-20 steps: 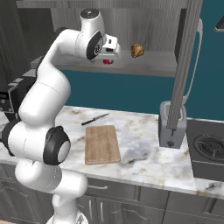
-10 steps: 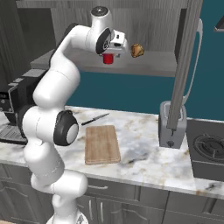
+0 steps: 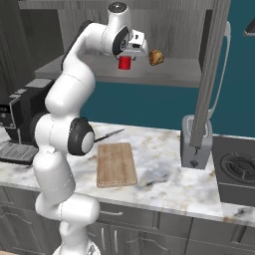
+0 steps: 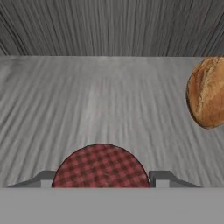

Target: Pick the bread, place it on the cutting board, pick the jam, place it on the counter, and close the cabinet.

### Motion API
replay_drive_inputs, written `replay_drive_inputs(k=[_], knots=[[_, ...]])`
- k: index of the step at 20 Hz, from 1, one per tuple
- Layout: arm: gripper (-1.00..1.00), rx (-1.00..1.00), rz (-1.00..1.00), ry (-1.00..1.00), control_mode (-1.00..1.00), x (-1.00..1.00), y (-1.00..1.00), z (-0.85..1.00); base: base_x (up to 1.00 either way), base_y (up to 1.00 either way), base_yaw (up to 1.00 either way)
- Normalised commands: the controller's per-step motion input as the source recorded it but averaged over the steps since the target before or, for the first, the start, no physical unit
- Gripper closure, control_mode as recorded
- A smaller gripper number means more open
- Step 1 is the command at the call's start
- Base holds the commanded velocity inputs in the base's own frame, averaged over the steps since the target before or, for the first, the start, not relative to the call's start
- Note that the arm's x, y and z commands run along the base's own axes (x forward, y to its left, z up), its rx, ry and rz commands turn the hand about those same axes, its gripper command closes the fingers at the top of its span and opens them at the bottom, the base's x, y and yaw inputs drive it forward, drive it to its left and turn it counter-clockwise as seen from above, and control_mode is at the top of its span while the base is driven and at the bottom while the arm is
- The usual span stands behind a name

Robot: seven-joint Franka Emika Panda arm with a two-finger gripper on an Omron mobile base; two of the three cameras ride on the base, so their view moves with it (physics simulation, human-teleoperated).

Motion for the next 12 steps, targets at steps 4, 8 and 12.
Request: replay_drive_inputs(k=[4, 8, 12], knots=[[1.00, 0.00, 0.00, 0.00, -1.00, -0.13, 0.00, 0.00, 0.00, 0.00, 0.00], [1.00, 0.00, 0.00, -0.01, -1.00, -0.62, 0.00, -0.03, 0.00, 0.00, 0.00], [1.00, 0.00, 0.00, 0.00, -1.00, -0.74, 0.00, -0.10, 0.00, 0.00, 0.00]])
